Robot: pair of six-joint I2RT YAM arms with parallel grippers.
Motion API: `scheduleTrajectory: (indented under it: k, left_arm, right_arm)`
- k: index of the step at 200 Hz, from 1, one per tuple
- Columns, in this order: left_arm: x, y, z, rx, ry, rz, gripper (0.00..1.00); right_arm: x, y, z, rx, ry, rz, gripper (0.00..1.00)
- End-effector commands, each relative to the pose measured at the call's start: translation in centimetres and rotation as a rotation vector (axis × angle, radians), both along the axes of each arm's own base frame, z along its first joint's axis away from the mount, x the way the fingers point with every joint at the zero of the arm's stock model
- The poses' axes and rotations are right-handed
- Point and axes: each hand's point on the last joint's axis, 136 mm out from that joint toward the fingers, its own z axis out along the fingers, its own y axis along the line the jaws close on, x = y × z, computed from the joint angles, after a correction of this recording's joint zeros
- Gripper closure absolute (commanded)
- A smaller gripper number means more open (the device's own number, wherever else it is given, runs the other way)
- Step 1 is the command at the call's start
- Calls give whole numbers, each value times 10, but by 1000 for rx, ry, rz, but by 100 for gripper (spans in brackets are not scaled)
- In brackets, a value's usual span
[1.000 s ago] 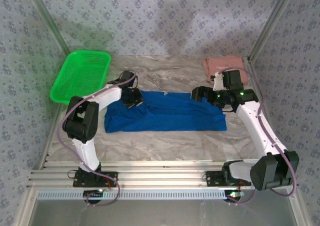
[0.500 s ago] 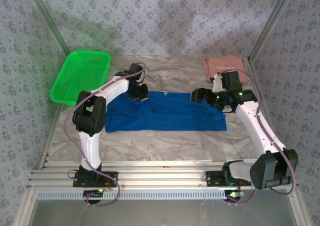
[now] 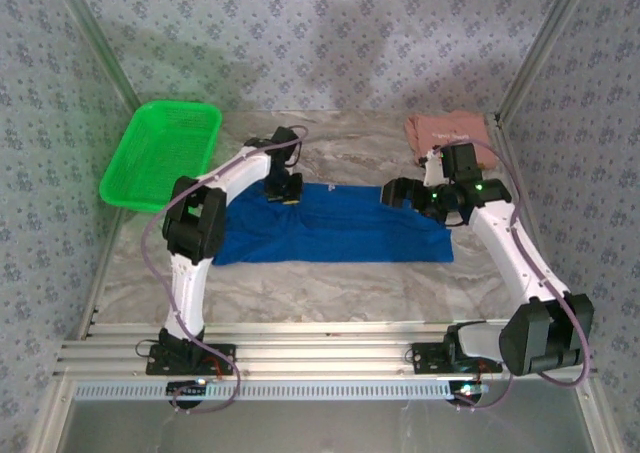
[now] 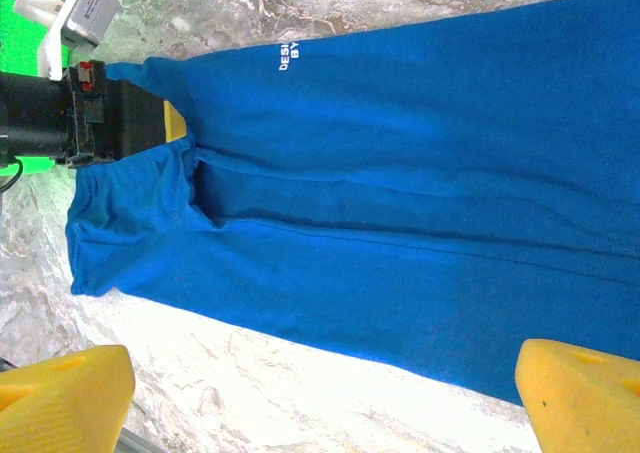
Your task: Fold and stack the t-shirts
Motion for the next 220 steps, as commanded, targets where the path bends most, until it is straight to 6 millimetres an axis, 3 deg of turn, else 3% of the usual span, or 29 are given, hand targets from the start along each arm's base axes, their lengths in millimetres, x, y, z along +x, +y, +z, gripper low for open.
scheduleTrajectory:
  k: [1, 22, 40, 68, 94, 123, 131, 142, 166, 195, 220]
  left_arm:
    - [1, -3, 3, 52, -15, -75, 90]
    - [3, -8, 2, 62, -22, -98, 89]
    - [3, -10, -2, 67, -18, -106, 81]
    - [8, -11, 5, 56, -44, -77, 51]
    - [15, -6, 49, 22, -135, 9, 25]
    - [10, 14, 110, -84, -245, 169, 11]
    - [4, 20, 119, -109, -258, 207, 10]
    - [-9, 33, 113, -126, -232, 263, 10]
    - [-36, 62, 79, -95, -164, 364, 14]
    - [-51, 85, 35, -121, -111, 495, 32]
    - [-53, 93, 6, -89, -72, 542, 50]
  right_arm:
    - [-4, 5, -3, 14, 15, 29, 0]
    - [-5, 6, -5, 15, 25, 27, 0]
    - [-6, 6, -7, 19, 32, 29, 0]
    - [-7, 6, -10, 16, 42, 24, 0]
    - [-6, 3, -15, -6, 57, -5, 0]
    - [-4, 3, -27, -46, 84, -15, 0]
    - [-4, 3, -34, -65, 101, -21, 0]
    - [-2, 6, -45, -86, 131, -18, 0]
    - [2, 14, -72, -129, 205, -6, 0]
    - [11, 9, -107, -186, 286, -56, 2]
    - [16, -3, -137, -253, 364, -110, 16]
